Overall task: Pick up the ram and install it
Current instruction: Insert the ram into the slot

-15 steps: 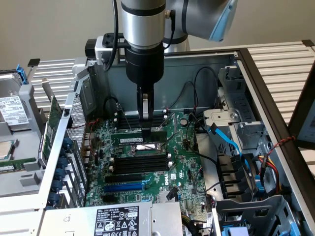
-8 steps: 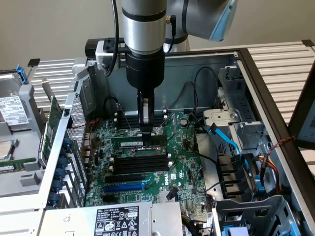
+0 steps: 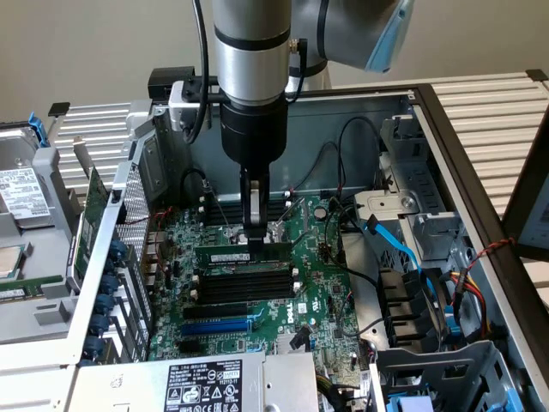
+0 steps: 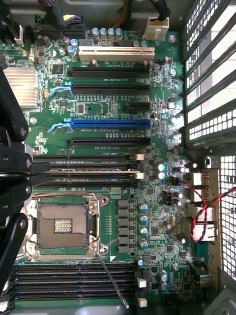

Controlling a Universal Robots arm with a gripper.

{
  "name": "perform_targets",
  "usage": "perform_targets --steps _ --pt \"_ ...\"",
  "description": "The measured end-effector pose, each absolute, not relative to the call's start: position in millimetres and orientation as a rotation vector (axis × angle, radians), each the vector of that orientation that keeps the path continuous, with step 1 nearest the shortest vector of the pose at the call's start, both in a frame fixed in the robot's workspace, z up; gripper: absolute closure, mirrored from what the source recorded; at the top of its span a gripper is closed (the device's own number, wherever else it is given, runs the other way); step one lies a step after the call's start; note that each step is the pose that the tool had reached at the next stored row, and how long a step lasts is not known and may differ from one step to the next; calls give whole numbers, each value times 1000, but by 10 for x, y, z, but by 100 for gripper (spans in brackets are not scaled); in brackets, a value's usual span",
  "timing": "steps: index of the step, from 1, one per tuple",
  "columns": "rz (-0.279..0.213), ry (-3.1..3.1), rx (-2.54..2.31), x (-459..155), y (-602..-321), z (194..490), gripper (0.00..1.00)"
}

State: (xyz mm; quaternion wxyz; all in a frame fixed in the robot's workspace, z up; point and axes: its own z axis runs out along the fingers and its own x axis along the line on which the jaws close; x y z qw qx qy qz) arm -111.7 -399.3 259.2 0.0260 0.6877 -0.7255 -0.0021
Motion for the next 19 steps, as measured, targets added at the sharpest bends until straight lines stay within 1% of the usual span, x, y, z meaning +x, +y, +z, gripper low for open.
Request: perform_targets --steps 19 --pt "-13 -2228 2134 -1111 -4053 2536 88"
